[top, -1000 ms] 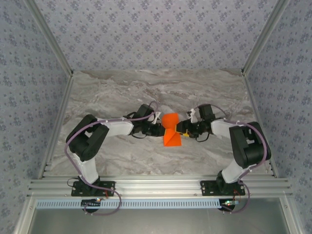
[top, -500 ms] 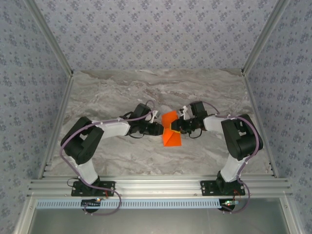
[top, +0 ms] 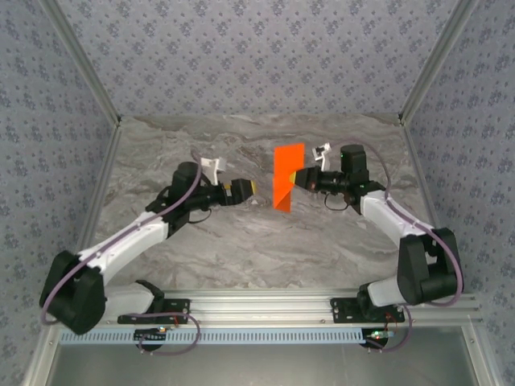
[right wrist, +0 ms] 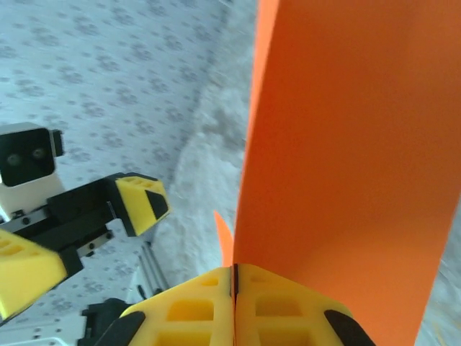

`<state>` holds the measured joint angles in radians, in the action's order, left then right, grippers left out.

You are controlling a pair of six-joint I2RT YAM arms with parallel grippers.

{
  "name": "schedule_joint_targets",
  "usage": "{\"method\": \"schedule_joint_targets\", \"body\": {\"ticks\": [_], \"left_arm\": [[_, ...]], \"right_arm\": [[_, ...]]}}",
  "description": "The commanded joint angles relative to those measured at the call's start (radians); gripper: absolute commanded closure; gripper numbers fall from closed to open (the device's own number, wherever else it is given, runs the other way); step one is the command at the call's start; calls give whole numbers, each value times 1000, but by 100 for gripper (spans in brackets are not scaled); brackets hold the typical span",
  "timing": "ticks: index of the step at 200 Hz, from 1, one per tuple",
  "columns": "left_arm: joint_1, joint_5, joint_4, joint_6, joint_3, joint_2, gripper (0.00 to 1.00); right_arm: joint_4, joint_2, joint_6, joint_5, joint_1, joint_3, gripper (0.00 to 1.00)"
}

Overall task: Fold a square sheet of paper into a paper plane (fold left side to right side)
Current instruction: Turn over the paper at the center of the table.

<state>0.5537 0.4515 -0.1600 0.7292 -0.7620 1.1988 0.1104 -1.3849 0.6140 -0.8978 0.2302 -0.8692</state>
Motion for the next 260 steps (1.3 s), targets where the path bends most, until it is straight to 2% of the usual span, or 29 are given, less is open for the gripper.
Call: {"method": "schedule_joint_targets", "body": {"ticks": [1, 22, 64, 88, 106, 139, 187, 210, 226, 243, 260], "left_arm": [[-8, 67, -138, 96, -21, -44, 2], [-6, 138, -269, 170, -32, -32, 2], [29, 186, -416, 228, -67, 7, 2], [40, 184, -525, 272, -63, 13, 8], [42, 176, -567, 290, -54, 7, 22], [43, 164, -581, 304, -47, -2, 60], [45, 145, -564, 298, -33, -17, 92], [53, 126, -403, 210, -50, -50, 97], [90, 65, -123, 45, -106, -82, 99], [177, -146, 280, -191, -224, -82, 100], [258, -340, 544, -306, -324, -27, 100]], "right_arm": [[69, 60, 88, -66, 26, -91, 95], [71, 74, 120, -63, 70, -178, 95], [91, 62, 159, -55, 174, -307, 94], [87, 52, 181, -52, 197, -314, 93], [117, 57, 213, -50, 197, -315, 93], [158, 60, 261, -60, 197, -296, 92], [85, 78, 223, -51, 179, -291, 86], [-80, 110, 116, -2, 142, -306, 72], [-288, 148, -26, 103, 110, -347, 61], [-523, 185, -162, 296, 75, -386, 52], [-699, 222, -247, 542, 46, -404, 44]]}}
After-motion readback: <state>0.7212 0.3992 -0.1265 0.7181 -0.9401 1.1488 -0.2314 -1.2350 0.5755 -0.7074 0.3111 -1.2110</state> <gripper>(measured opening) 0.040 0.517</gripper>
